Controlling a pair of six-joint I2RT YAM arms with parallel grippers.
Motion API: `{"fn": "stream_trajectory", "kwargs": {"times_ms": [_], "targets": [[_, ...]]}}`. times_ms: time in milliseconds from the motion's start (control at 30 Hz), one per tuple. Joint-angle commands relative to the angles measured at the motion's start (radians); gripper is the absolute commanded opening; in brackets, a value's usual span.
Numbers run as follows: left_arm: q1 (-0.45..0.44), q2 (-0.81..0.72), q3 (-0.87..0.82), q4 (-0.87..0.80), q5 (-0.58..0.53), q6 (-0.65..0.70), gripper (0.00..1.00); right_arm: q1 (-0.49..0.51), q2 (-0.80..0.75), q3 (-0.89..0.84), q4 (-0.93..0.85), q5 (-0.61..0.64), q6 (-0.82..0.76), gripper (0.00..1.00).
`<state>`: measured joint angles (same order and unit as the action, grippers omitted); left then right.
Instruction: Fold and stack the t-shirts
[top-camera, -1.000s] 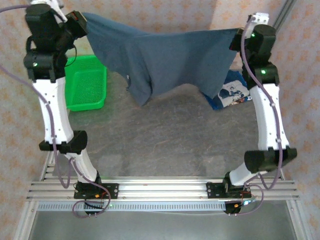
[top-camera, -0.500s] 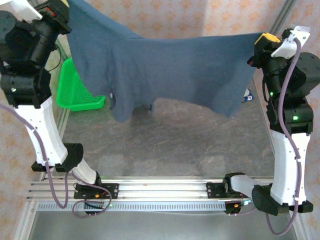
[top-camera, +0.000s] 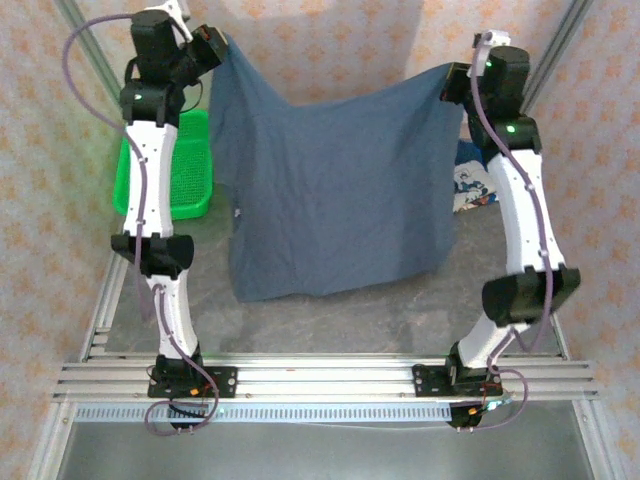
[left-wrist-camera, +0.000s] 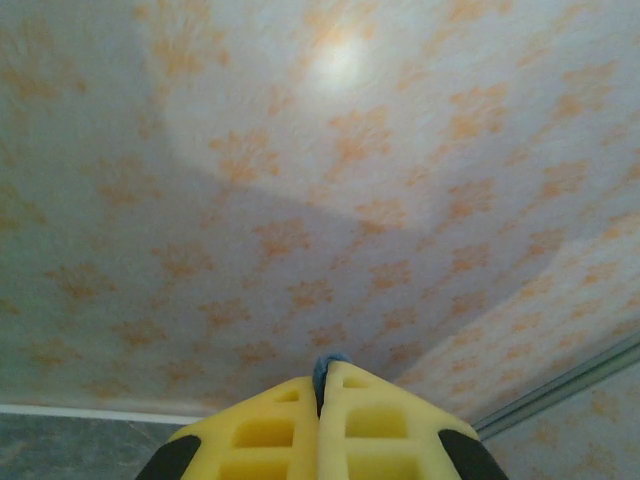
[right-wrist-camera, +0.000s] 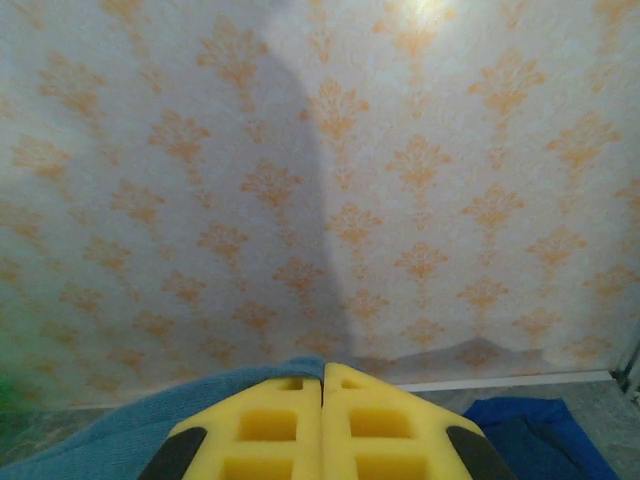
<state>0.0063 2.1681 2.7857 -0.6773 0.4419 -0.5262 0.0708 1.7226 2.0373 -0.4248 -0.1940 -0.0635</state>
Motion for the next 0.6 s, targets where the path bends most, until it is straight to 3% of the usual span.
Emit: {"fn": "stream_trajectory", "kwargs": {"times_ms": [0,167,333,433,567], "targets": [[0.003,0.033,0.089,0.143,0.014,-0.091,0.00,-0.020,0.102,0.142,0.131,0.011,0.030,0.00],[0.007,0.052,0.120,0.333,-0.055,-0.169,0.00,-0.074,0.263,0.370,0.180,-0.014,0.187,0.00],[0.057,-0.018,0.120,0.470,-0.098,-0.161,0.00,-0.109,0.284,0.495,0.218,-0.031,0.241,0.00],[0.076,-0.054,0.118,0.525,-0.102,-0.143,0.00,-0.125,0.253,0.490,0.209,-0.041,0.237,0.00],[0.083,-0.083,0.117,0.480,0.003,-0.096,0.00,-0.128,0.165,0.368,0.178,-0.073,0.193,0.00]]}}
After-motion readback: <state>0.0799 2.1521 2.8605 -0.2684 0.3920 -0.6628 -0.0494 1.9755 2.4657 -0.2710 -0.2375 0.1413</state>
